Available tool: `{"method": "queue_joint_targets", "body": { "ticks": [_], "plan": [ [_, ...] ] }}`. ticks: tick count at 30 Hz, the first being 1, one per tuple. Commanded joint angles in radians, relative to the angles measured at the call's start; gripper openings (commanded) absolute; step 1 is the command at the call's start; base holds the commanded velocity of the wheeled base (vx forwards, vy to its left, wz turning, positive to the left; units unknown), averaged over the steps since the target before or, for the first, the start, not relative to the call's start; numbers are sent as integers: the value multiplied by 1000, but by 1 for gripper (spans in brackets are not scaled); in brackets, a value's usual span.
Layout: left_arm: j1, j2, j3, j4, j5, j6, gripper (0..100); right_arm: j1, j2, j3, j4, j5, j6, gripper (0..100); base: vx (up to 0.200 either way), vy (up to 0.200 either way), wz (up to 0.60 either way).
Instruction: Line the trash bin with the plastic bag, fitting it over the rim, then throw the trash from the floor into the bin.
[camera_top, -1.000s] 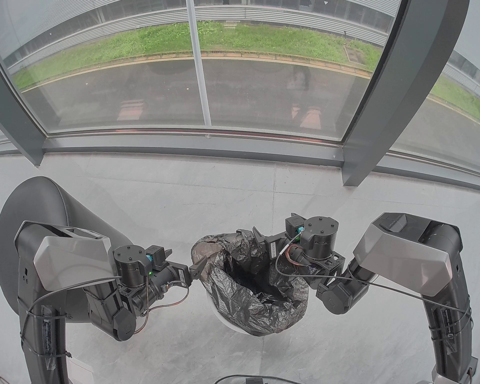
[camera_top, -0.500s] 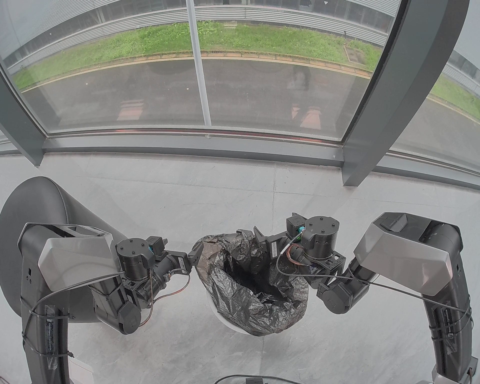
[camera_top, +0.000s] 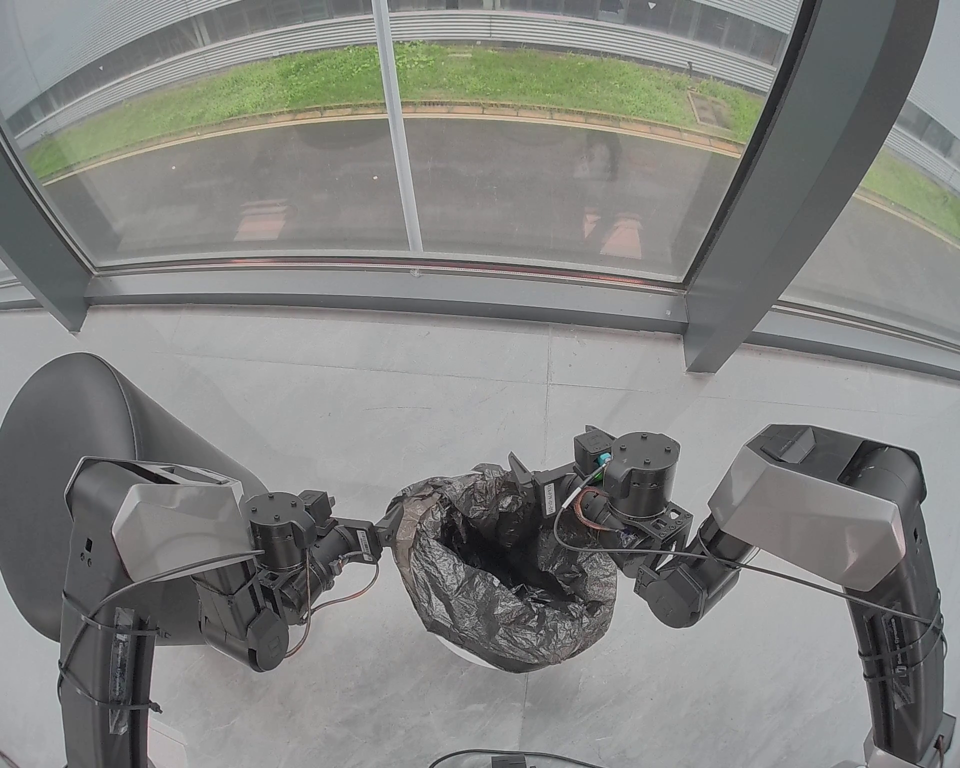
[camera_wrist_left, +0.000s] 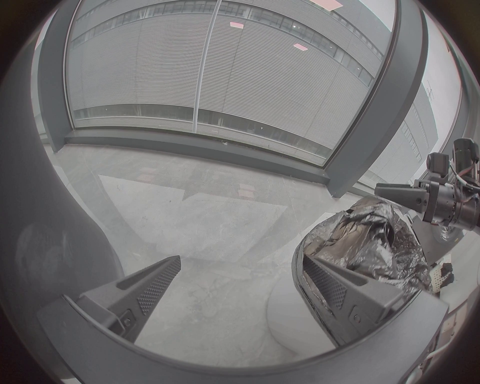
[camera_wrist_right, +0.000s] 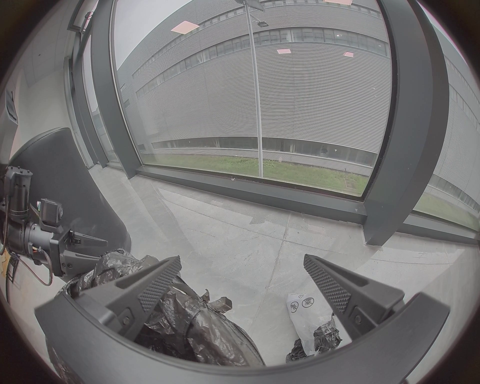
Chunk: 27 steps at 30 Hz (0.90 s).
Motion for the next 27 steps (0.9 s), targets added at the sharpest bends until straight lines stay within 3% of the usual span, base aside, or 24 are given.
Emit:
{"method": "queue_joint_targets", "body": {
  "ticks": [1, 4, 6, 11, 22, 27],
  "plan": [
    [1, 28, 2, -1, -9, -4, 100, 0, 0, 1, 0, 0, -1, 100, 0, 0, 0],
    [0, 33, 1, -1, -15, -17, 100, 0, 0, 1, 0, 0, -1, 100, 0, 0, 0],
    [-6, 33, -1, 1, -37, -90, 100, 0, 0, 0, 0, 0, -1, 100, 0, 0, 0],
    [-8, 34, 13, 1, -57, -159, 100, -1, 1, 1, 0, 0, -1, 100, 0, 0, 0],
    [-5, 48, 34, -1, -55, -176, 100, -1, -7, 3, -3, -3, 1, 100, 0, 0, 0],
    [-6, -170, 134, 1, -51, -193, 100, -1, -83, 47, -14, -3, 15, 100, 0, 0, 0]
  ]
}}
